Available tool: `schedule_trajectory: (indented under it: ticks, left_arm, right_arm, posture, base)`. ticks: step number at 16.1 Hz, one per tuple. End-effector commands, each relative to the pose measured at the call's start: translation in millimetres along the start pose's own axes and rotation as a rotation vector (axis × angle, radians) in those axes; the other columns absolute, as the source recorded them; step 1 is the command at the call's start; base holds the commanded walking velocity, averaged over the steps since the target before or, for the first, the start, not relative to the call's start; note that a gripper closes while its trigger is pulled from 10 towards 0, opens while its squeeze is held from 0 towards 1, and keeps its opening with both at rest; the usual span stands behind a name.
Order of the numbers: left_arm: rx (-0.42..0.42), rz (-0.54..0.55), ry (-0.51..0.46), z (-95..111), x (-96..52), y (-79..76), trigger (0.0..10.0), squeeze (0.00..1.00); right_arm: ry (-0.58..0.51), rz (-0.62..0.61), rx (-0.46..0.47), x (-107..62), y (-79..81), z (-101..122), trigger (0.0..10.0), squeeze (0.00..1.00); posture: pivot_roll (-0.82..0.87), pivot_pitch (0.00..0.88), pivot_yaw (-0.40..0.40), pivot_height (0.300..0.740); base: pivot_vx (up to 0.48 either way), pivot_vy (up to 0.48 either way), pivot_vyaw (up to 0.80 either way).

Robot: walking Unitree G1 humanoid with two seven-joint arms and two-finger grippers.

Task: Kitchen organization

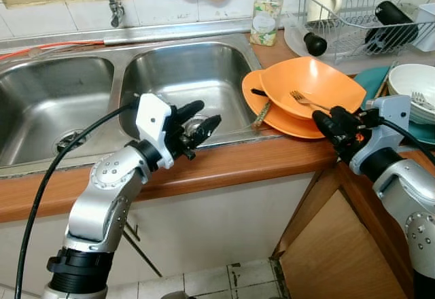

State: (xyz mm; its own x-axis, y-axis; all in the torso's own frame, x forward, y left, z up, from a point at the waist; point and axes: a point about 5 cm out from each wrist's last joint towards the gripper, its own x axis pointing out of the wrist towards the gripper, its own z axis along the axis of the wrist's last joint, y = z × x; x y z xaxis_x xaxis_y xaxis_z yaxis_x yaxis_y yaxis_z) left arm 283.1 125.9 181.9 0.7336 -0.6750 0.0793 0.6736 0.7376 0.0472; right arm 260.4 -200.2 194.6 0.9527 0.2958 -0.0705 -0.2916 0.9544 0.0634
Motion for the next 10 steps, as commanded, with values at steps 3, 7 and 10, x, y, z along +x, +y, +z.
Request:
schedule_trajectory:
  ticks: [3, 7, 10]
  left_arm:
    - [0.005, -0.009, 0.008, 1.4, -0.8, -2.8, 10.0, 0.0]
    - [0.008, -0.019, 0.013, 2.2, 0.1, -4.0, 10.0, 0.0]
    - [0.01, -0.022, 0.01, 3.0, 0.7, -4.7, 10.0, 0.0]
  right_arm:
    - [-0.01, -0.006, 0.016, 0.5, -1.7, -1.1, 0.0, 0.0]
    - [-0.011, -0.016, 0.026, 3.7, -2.3, -2.3, 0.0, 0.0]
    - [-0.117, 0.014, 0.05, 0.1, -2.0, 12.6, 1.8, 0.0]
  posture:
    - [-0.14, 0.0, 0.06, 0.74]
    - [-0.14, 0.0, 0.06, 0.74]
    - [-0.14, 0.0, 0.062, 0.74]
  base:
    - [0.0, 0.0, 0.0]
    - [0.0, 0.0, 0.0]
    - [0.0, 0.0, 0.0]
